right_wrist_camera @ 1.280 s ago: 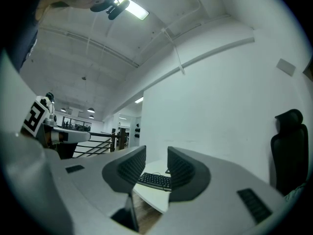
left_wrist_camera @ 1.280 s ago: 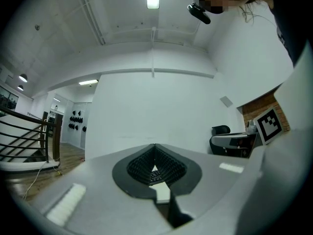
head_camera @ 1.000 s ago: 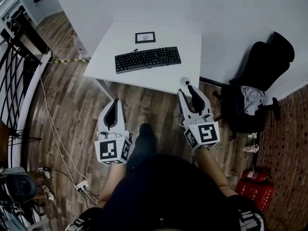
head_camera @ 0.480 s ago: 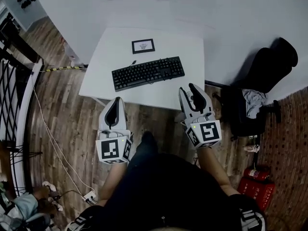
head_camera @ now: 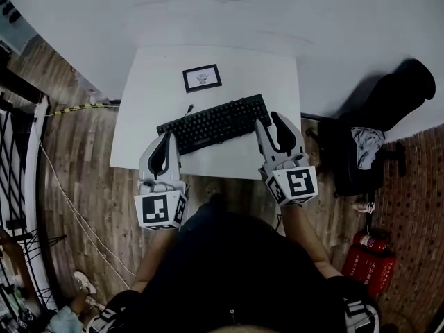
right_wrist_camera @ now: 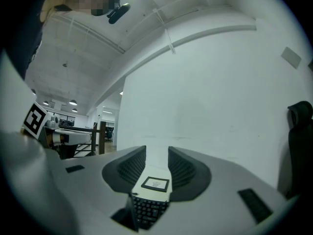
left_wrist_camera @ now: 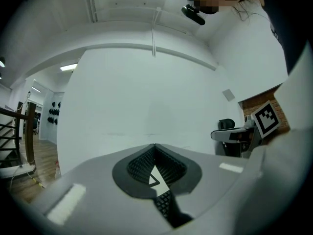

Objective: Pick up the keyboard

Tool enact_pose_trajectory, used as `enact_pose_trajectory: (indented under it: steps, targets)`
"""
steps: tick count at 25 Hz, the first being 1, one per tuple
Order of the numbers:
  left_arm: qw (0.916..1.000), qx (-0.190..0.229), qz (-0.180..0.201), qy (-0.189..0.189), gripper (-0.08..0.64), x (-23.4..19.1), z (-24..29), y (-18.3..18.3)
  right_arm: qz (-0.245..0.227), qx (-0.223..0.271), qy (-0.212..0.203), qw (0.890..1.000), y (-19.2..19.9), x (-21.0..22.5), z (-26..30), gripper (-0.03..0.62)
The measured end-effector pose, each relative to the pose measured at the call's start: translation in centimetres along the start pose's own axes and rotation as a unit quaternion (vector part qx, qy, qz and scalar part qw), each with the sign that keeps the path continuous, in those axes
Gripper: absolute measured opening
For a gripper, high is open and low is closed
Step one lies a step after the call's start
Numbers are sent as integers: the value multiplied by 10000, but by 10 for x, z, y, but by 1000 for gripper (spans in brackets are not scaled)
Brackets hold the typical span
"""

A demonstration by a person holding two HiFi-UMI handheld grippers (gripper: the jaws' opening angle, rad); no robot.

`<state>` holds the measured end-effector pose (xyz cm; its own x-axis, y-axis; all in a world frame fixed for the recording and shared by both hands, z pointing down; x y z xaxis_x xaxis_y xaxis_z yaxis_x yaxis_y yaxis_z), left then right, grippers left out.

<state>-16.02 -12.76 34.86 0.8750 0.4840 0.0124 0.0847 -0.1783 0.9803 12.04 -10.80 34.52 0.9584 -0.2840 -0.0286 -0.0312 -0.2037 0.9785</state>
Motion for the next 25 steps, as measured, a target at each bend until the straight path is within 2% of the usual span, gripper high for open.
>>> enact_pose_trajectory:
  steps: [6, 12, 17, 25]
  targets:
    - [9998, -121, -104, 101, 11, -21, 45, 19, -28, -202, 94, 9997, 13, 17, 39, 120]
    - [9996, -232, -124, 116, 12, -31, 67, 35, -9, -335, 55, 9994, 28, 31, 58, 120]
    - [9991, -378, -170, -10, 11, -28, 79, 47, 14, -504, -70, 9987, 46, 48, 66, 120]
    - [9969, -699, -189, -308, 11, -20, 85, 60, 64, -1209, -333, 9921, 93, 75, 68, 120]
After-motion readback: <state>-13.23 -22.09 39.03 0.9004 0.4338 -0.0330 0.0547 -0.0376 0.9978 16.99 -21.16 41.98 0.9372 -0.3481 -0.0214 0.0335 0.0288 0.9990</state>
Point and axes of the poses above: the fingertips, and each gripper's own axes: z forward along the fingers, x to its right, y out of its underside, the point moved 9 cm from there along -z, backward along the fingers, and after that the axes turned 11 degrees about x, right-handed, at the moved point
